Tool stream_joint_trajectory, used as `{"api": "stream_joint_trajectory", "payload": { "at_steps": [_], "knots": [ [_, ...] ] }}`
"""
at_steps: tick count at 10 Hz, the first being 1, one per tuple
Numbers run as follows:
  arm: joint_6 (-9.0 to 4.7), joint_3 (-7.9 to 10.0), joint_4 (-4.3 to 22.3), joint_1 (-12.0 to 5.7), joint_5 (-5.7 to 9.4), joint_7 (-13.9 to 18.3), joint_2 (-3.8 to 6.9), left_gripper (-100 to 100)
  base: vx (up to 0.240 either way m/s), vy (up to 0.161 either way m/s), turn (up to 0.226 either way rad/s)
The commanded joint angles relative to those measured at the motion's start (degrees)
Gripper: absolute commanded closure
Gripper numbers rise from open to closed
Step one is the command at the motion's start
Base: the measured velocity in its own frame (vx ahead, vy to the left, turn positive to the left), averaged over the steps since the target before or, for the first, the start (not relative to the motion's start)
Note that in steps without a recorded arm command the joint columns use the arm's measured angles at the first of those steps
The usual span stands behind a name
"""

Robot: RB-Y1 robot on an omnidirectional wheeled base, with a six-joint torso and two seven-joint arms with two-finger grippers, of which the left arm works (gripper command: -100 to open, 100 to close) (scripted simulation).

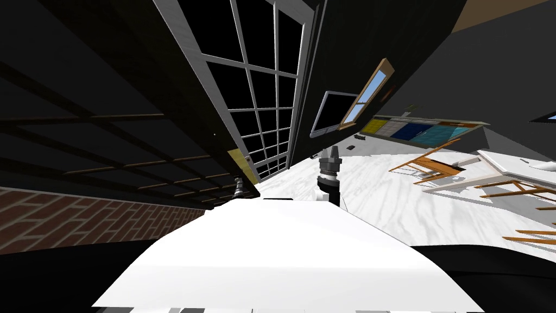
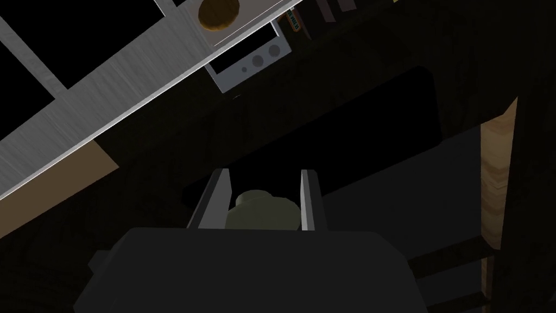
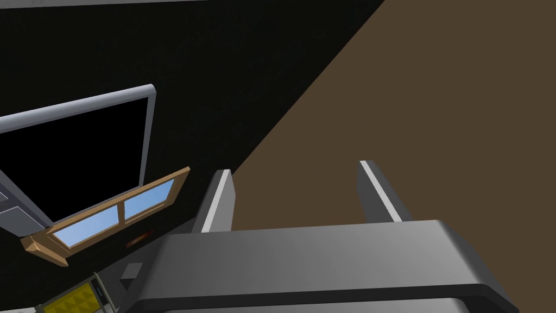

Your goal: Pull the door open

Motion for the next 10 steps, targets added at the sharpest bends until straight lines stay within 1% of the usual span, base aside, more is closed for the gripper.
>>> {"api": "stream_joint_trajectory", "payload": {
  "at_steps": [1, 3, 4, 5, 6, 7, 10],
  "knots": [
    [0.07, 0.50, 0.84, 0.19, 1.00, 2.86, 1.55, 100, -0.042, 0.019, -0.052],
    [0.07, 0.50, 0.84, 0.19, 1.00, 3.31, 1.55, 100, -0.015, 0.004, -0.022],
    [-0.09, 0.03, 1.25, -0.14, 1.39, 5.69, 1.77, 100, -0.033, 0.005, -0.041],
    [-0.25, -0.44, 1.65, -0.47, 1.79, 7.32, 1.99, 100, -0.061, 0.021, -0.047],
    [-0.25, -0.44, 1.65, -0.47, 1.79, 8.06, 1.99, 100, -0.049, 0.026, -0.028],
    [-0.42, -0.91, 2.05, -0.81, 2.19, 9.96, 2.21, 100, -0.054, 0.008, -0.058],
    [-0.42, -0.91, 2.05, -0.81, 2.19, 10.44, 2.21, 100, -0.016, 0.001, 0.000]
  ]
}}
